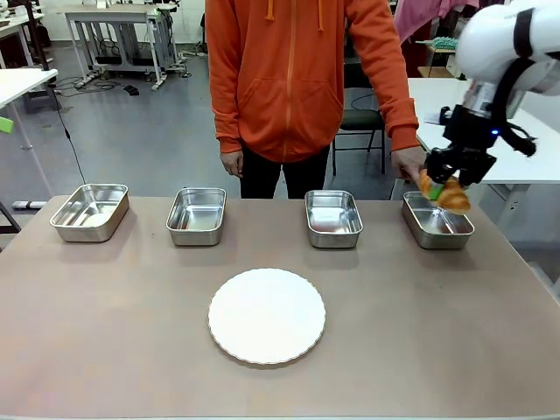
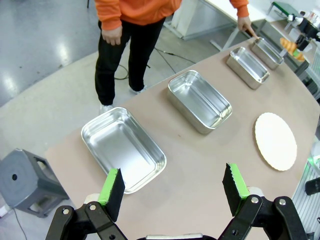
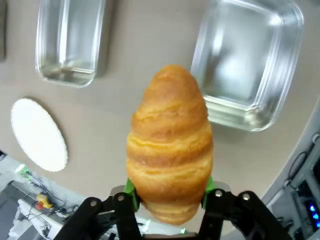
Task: Place the bread in the container.
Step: Place the Butter Roll into the Airtight Container indicated by the human.
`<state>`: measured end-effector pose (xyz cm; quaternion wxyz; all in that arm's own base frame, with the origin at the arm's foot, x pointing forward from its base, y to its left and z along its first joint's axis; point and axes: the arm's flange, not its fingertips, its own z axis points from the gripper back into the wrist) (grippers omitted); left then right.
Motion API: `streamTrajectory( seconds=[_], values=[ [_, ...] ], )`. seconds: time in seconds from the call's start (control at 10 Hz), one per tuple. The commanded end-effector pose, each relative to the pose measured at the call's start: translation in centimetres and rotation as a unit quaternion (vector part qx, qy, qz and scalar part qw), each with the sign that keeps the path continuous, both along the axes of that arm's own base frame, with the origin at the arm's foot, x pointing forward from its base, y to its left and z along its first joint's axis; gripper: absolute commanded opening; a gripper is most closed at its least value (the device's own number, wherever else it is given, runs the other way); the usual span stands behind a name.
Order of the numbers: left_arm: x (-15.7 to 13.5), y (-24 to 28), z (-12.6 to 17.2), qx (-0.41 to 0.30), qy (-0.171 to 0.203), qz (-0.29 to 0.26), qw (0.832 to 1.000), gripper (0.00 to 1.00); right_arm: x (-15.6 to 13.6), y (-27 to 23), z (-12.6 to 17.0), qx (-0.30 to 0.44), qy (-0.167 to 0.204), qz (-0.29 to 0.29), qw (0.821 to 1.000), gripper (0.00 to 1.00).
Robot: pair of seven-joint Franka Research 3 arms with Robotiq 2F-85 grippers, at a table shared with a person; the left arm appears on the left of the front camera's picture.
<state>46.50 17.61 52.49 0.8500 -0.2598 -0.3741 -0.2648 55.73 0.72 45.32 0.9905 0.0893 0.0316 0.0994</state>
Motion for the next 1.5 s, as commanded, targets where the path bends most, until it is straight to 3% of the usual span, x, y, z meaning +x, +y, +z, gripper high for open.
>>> streamTrajectory(
  seconds=[0.0, 0.3, 0.7, 0.8, 1.4],
  values=[
    [0.0, -0.1, 0.1, -0.003, -0.002, 0.001, 1.0, 1.0, 1.9, -2.2, -1.3, -0.008, -0.058, 0.033, 0.998, 0.56],
    [0.0, -0.1, 0.1, -0.003, -0.002, 0.001, 1.0, 1.0, 4.5, -4.7, -5.4, 0.032, -0.065, 0.07, 0.995, 0.56],
    [0.0, -0.1, 0.1, -0.003, -0.002, 0.001, 1.0, 1.0, 5.8, -4.7, -8.3, 0.034, -0.046, 0.054, 0.997, 0.56],
    [0.0, -0.1, 0.1, -0.003, -0.002, 0.001, 1.0, 1.0, 5.9, -4.9, -8.8, 0.035, -0.06, 0.055, 0.996, 1.0],
    [0.0, -0.1, 0.1, -0.003, -0.002, 0.001, 1.0, 1.0, 5.9, -5.2, -8.5, 0.049, -0.073, 0.059, 0.994, 1.0]
  ],
)
